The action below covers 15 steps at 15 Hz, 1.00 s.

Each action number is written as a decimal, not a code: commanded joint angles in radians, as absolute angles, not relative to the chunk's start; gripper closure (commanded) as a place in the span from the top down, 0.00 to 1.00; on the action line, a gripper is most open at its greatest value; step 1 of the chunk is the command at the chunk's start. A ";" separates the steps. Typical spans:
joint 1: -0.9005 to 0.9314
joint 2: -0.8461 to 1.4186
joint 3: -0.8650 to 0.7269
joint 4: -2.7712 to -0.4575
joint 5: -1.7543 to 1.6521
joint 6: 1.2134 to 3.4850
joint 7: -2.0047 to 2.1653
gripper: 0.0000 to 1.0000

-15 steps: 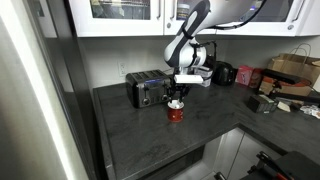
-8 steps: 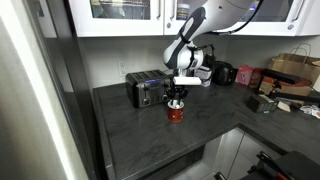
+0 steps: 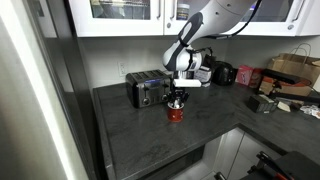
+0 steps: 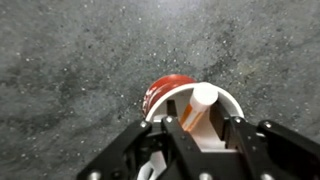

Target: Take the marker from the red cup and place it on the counter

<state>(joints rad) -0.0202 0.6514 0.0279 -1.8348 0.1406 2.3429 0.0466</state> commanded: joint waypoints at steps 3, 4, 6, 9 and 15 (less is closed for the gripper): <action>-0.016 0.675 0.020 -1.755 0.140 2.194 0.062 0.05; -0.017 0.674 0.021 -1.754 0.142 2.198 0.061 0.00; -0.016 0.670 0.018 -1.758 0.141 2.213 0.064 0.05; -0.019 0.650 0.012 -1.786 0.144 2.229 0.065 0.05; -0.059 0.482 0.047 -2.030 0.205 2.524 -0.024 0.05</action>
<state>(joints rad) -0.0327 0.6039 0.0176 -1.8653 0.1527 2.3561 0.0332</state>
